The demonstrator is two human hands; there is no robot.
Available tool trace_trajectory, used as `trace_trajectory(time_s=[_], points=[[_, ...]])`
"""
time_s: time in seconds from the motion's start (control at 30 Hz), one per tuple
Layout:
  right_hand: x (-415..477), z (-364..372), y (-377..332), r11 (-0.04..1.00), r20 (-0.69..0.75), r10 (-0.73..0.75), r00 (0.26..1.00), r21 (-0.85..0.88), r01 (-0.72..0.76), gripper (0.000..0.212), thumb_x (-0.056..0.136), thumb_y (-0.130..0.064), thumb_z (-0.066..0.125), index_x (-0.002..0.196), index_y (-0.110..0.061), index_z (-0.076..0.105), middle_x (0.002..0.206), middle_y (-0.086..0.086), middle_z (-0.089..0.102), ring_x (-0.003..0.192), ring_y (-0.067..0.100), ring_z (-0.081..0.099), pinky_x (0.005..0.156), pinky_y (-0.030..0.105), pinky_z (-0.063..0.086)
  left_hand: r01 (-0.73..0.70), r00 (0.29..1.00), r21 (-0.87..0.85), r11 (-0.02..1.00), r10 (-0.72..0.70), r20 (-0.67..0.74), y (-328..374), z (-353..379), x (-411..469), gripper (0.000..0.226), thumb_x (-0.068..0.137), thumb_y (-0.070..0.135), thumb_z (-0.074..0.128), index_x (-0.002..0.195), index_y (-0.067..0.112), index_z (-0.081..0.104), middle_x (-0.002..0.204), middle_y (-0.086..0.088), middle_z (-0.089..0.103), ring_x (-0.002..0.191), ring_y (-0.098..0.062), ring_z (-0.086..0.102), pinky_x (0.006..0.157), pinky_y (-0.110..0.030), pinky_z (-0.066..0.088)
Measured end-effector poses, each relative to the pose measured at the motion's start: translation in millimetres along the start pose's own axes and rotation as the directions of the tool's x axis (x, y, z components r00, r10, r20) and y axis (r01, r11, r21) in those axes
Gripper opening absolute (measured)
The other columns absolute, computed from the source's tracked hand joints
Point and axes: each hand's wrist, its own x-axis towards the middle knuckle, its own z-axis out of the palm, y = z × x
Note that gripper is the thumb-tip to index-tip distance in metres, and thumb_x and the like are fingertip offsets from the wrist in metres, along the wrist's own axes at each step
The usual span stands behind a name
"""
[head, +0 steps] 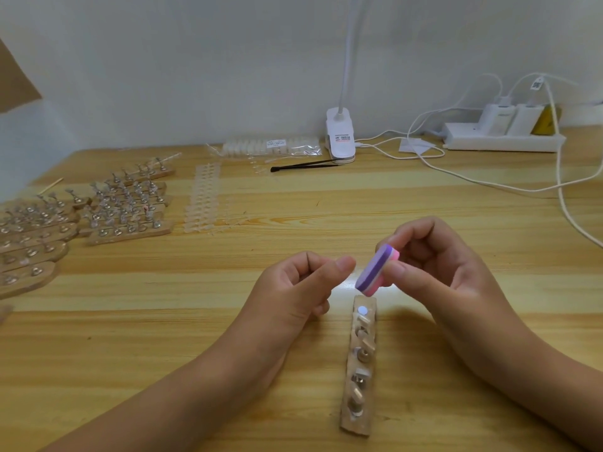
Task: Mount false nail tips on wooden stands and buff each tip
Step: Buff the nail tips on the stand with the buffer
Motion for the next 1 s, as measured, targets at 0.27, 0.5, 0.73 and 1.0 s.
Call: trace_trajectory(time_s=[0.27, 0.5, 0.73, 1.0], points=[[-2.1, 3.4, 0.5, 0.992, 0.01, -0.103, 0.995, -0.075, 0.104, 0.026, 0.076, -0.025, 0.078, 0.097, -0.021, 0.062, 0.086, 0.0, 0.068, 0.081, 0.02, 0.062, 0.076, 0.024, 0.052, -0.012, 1.0, 0.039, 0.999, 0.011, 0.023, 0.3, 0.5, -1.4, 0.026, 0.062, 0.055, 0.077, 0.062, 0.031, 0.067, 0.058, 0.017, 0.05, 0.054, -0.004, 0.041, 0.064, -0.023, 0.036], [-4.6, 3.0, -0.1, 0.986, 0.028, -0.083, 0.996, -0.139, 0.086, 0.024, 0.075, -0.036, 0.073, 0.093, -0.022, 0.063, 0.094, 0.005, 0.07, 0.091, 0.024, 0.065, 0.084, 0.036, 0.053, -0.01, 1.0, 0.037, 0.999, 0.009, 0.015, 0.7, 0.9, -1.1, 0.027, 0.062, 0.055, 0.077, 0.062, 0.03, 0.067, 0.058, 0.015, 0.049, 0.054, -0.004, 0.042, 0.062, -0.022, 0.037], [-4.1, 3.6, 1.1, 0.977, 0.068, -0.068, 0.995, -0.198, 0.081, 0.022, 0.076, -0.04, 0.072, 0.093, -0.027, 0.065, 0.097, 0.004, 0.07, 0.092, 0.02, 0.066, 0.087, 0.041, 0.052, -0.013, 1.0, 0.029, 0.999, 0.013, 0.007, 0.3, 0.9, -1.1, 0.025, 0.061, 0.054, 0.077, 0.061, 0.031, 0.067, 0.057, 0.016, 0.051, 0.054, -0.003, 0.043, 0.061, -0.02, 0.038], [-4.4, 3.1, 3.0, 0.978, 0.066, -0.058, 0.996, -0.198, 0.07, 0.024, 0.075, -0.04, 0.073, 0.093, -0.026, 0.064, 0.097, 0.004, 0.071, 0.092, 0.022, 0.066, 0.086, 0.039, 0.052, -0.009, 1.0, 0.016, 1.0, 0.008, 0.013, 1.0, 0.9, -2.1, 0.025, 0.062, 0.053, 0.077, 0.062, 0.03, 0.067, 0.058, 0.014, 0.051, 0.055, -0.004, 0.043, 0.062, -0.021, 0.039]])
